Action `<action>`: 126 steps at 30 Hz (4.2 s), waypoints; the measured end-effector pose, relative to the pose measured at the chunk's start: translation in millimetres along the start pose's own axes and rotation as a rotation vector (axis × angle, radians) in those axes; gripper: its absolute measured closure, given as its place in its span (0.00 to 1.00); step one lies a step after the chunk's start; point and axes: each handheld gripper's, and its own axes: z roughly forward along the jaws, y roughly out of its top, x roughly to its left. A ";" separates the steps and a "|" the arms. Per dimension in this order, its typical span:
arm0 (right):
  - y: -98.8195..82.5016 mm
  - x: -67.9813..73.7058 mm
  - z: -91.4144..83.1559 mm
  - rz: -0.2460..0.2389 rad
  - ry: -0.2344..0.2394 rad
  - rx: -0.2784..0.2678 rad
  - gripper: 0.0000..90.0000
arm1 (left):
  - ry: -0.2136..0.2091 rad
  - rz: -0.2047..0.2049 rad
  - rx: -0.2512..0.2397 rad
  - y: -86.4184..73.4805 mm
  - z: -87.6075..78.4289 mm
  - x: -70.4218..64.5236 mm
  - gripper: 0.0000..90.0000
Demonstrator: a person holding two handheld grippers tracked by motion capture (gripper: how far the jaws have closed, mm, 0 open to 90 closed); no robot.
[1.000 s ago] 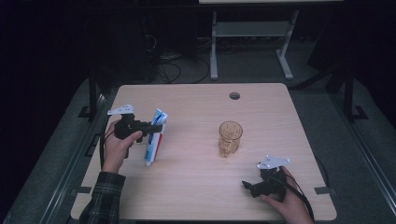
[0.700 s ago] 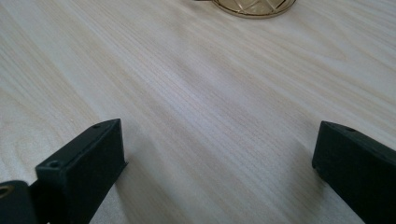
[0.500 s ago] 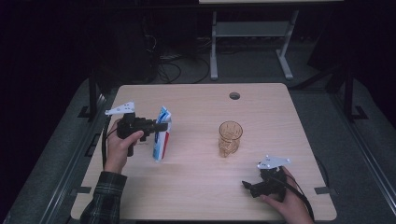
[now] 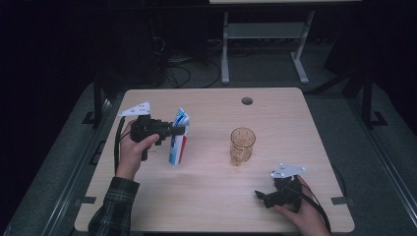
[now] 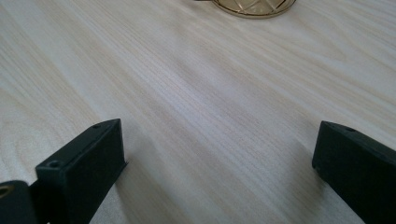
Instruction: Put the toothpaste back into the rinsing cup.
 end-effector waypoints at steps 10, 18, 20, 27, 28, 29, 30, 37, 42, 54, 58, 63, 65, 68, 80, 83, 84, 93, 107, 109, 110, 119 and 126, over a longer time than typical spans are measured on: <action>0.1 0.1 0.0 0.002 -0.001 0.000 0.02 | -0.018 0.017 -0.007 11.3 15.2 -5.3 0.81; 0.1 0.3 -0.1 0.003 -0.001 0.001 0.02 | -0.040 0.037 -0.003 25.4 30.6 -8.9 0.81; 0.1 0.5 -0.2 0.006 0.002 0.000 0.02 | -0.047 0.044 -0.003 29.7 34.5 -10.0 0.81; 0.2 0.6 0.0 0.005 0.004 -0.001 0.02 | -0.061 0.062 -0.003 43.5 48.0 -14.0 0.81; 0.2 0.6 0.0 0.005 0.003 -0.001 0.02 | -0.062 0.068 -0.001 46.0 50.3 -14.3 0.81; 0.2 0.6 0.0 0.004 0.004 -0.001 0.02 | -0.062 0.068 -0.001 47.5 51.6 -14.5 0.81; 0.2 0.6 0.0 0.004 0.004 -0.001 0.02 | -0.064 0.071 -0.002 49.4 53.3 -14.4 0.81; 0.1 0.7 0.0 0.005 0.004 -0.001 0.02 | -0.075 0.084 -0.007 61.7 66.1 -16.2 0.81; 0.3 1.1 -0.1 0.008 0.006 0.000 0.02 | -0.078 0.090 -0.004 68.0 76.7 -16.2 0.81; 0.2 2.0 -0.3 0.007 0.009 0.000 0.02 | -0.095 0.120 -0.004 88.8 102.3 -18.9 0.81; 0.2 2.3 -0.2 0.006 0.009 -0.001 0.02 | -0.107 0.134 -0.004 97.9 113.8 -22.3 0.81; 0.1 2.2 -0.1 0.000 0.008 -0.001 0.02 | -0.121 0.158 -0.002 105.5 128.3 -28.4 0.81; 0.2 2.1 0.0 -0.001 0.008 -0.001 0.02 | -0.122 0.169 0.000 107.2 133.6 -29.4 0.81; 0.2 2.3 0.0 -0.001 0.008 -0.001 0.02 | -0.127 0.173 -0.005 108.1 139.3 -30.9 0.81; 0.3 3.0 0.0 0.000 0.013 -0.001 0.02 | -0.156 0.177 -0.009 108.6 168.3 -34.5 0.81; 0.3 3.7 -0.2 0.003 0.015 0.002 0.02 | -0.160 0.182 0.007 106.4 175.2 -34.6 0.81; 0.3 3.7 -0.2 0.003 0.015 0.002 0.02 | -0.160 0.182 0.007 106.4 175.2 -34.6 0.81; 0.4 4.0 -0.3 0.003 0.016 0.003 0.02 | -0.160 0.190 0.033 98.9 185.5 -32.0 0.81; 0.3 4.1 -0.3 0.001 0.014 0.004 0.02 | -0.150 0.150 0.078 75.3 195.3 -18.8 0.81; 0.3 4.1 -0.3 0.001 0.015 0.004 0.02 | -0.148 0.144 0.084 72.1 197.0 -17.2 0.81; 0.3 4.1 -0.3 0.001 0.015 0.004 0.02 | -0.148 0.144 0.084 72.1 197.0 -17.2 0.81; 0.3 4.1 -0.3 0.000 0.015 0.003 0.02 | -0.151 0.125 0.117 57.7 205.2 -13.6 0.81; 0.3 4.4 -0.4 0.001 0.016 0.004 0.02 | -0.145 0.122 0.134 49.7 205.6 -10.3 0.80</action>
